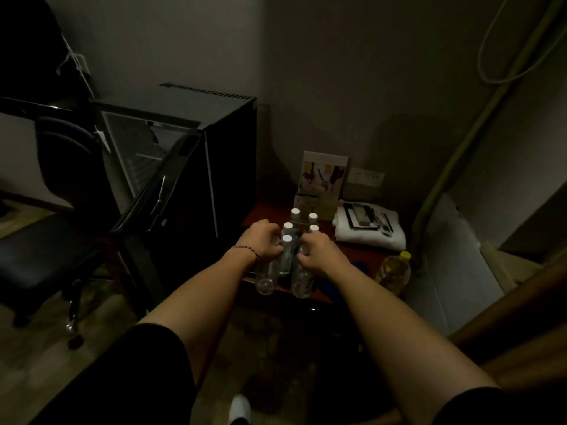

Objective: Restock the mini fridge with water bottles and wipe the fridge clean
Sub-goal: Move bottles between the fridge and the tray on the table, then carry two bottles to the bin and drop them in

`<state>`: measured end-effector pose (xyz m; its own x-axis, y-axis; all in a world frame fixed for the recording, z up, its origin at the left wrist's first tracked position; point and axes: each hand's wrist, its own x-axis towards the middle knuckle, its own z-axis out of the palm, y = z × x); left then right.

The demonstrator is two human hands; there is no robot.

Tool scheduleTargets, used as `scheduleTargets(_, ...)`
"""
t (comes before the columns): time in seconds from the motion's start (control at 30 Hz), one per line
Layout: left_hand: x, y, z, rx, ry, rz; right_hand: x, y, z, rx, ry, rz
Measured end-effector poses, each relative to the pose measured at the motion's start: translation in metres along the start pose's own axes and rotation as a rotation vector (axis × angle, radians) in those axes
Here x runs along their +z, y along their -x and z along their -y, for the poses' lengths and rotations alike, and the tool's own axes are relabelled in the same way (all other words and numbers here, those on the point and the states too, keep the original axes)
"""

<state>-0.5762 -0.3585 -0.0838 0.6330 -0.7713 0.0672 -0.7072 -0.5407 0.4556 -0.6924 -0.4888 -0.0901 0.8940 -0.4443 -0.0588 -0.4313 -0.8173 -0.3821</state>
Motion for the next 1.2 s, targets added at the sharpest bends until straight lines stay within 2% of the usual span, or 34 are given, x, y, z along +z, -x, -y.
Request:
scheduleTargets(0.2, 0.007, 0.072, 0.026, -0.053, 0.005, 0.016, 0.038, 0.043, 0.038, -0.063, -0.025, 0.101)
scheduleTargets(0.47, 0.013, 0.144, 0.090, -0.106, 0.012, 0.067, 0.083, 0.064, 0.107, -0.095, 0.038, 0.101)
scheduleTargets(0.67, 0.004, 0.190, 0.138, 0.013, 0.029, 0.161, 0.120, 0.087, 0.161, -0.025, 0.039, 0.125)
scheduleTargets(0.8, -0.014, 0.215, 0.180, 0.025, 0.011, 0.239, 0.150, 0.095, 0.203, -0.005, 0.041, 0.164)
scheduleTargets(1.0, -0.053, 0.242, 0.278, -0.086, -0.024, 0.134, 0.200, 0.072, 0.285, -0.036, 0.047, 0.310)
scheduleTargets(1.2, -0.094, 0.249, 0.366, -0.216, -0.032, 0.059, 0.226, 0.033, 0.366, -0.119, 0.048, 0.271)
